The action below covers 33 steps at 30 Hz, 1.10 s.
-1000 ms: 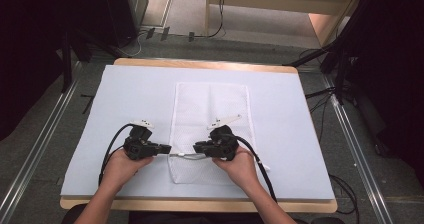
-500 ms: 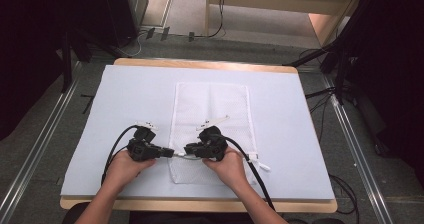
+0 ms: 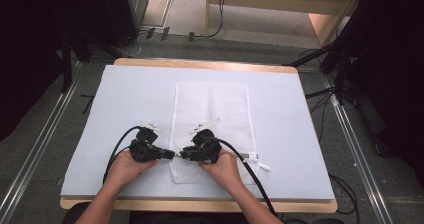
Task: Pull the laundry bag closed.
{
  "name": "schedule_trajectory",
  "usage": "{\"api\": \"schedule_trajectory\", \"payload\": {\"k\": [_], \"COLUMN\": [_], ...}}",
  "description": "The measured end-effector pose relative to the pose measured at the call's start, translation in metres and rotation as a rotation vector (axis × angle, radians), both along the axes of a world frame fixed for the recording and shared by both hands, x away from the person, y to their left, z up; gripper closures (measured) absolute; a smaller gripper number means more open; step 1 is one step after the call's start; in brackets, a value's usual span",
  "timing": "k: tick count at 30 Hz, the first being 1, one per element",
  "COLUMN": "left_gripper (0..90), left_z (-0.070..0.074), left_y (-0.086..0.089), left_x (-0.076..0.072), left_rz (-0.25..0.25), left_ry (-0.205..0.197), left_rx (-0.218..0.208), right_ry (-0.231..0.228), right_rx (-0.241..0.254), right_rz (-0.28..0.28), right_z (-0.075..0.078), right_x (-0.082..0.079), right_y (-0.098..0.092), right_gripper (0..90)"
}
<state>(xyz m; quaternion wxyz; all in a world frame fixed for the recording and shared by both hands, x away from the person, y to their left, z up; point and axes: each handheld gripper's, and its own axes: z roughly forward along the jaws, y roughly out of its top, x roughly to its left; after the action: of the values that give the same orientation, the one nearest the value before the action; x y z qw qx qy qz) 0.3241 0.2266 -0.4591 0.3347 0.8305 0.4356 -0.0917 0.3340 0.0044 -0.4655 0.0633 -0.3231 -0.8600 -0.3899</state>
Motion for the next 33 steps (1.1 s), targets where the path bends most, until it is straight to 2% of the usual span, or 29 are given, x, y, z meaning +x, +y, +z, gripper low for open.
{"api": "schedule_trajectory", "payload": {"k": [3, 8, 13, 17, 19, 21, 23, 25, 29, 31, 33], "left_gripper": [90.0, 90.0, 90.0, 90.0, 90.0, 90.0, 90.0, 90.0, 90.0, 90.0, 90.0], "left_z": [0.001, 0.001, 0.001, 0.000, 0.000, 0.000, 0.000, 0.000, 0.000, 0.000, 0.000], "left_y": [-0.001, -0.001, 0.000, 0.000, 0.000, 0.000, 0.001, 0.001, 0.001, 0.001, 0.001], "left_x": [0.000, 0.000, 0.001, 0.001, 0.001, 0.001, 0.001, 0.001, 0.001, 0.001, 0.001], "left_rz": [-0.002, -0.002, -0.005, -0.002, -0.002, -0.001, 0.000, 0.001, 0.002, 0.006, 0.011], "left_ry": [-0.003, 0.000, 0.003, 0.010, 0.009, 0.009, 0.011, 0.013, 0.012, 0.019, 0.013], "left_rx": [0.010, 0.011, 0.009, 0.003, 0.002, -0.002, -0.003, -0.005, -0.003, -0.010, -0.001], "right_ry": [0.004, -0.003, -0.027, -0.016, -0.001, -0.010, 0.004, 0.010, -0.009, -0.043, -0.033], "right_rx": [-0.016, 0.010, 0.001, -0.002, 0.015, 0.012, 0.018, 0.038, 0.009, 0.001, -0.001], "right_rz": [-0.001, 0.010, 0.025, 0.046, 0.049, 0.054, 0.056, 0.054, 0.057, 0.060, 0.053], "right_z": [-0.002, -0.005, -0.005, -0.004, -0.003, -0.003, -0.003, -0.003, -0.006, -0.005, -0.005], "right_x": [0.000, 0.000, -0.003, -0.004, -0.005, -0.006, -0.006, -0.006, -0.008, -0.011, -0.010], "right_y": [0.002, 0.004, 0.006, 0.004, 0.003, 0.003, 0.003, 0.004, 0.008, 0.009, 0.010], "right_gripper": [77.0, 75.9, 79.8, 81.2, 82.0, 82.0, 82.0, 82.0, 83.0, 84.9, 88.5]}}
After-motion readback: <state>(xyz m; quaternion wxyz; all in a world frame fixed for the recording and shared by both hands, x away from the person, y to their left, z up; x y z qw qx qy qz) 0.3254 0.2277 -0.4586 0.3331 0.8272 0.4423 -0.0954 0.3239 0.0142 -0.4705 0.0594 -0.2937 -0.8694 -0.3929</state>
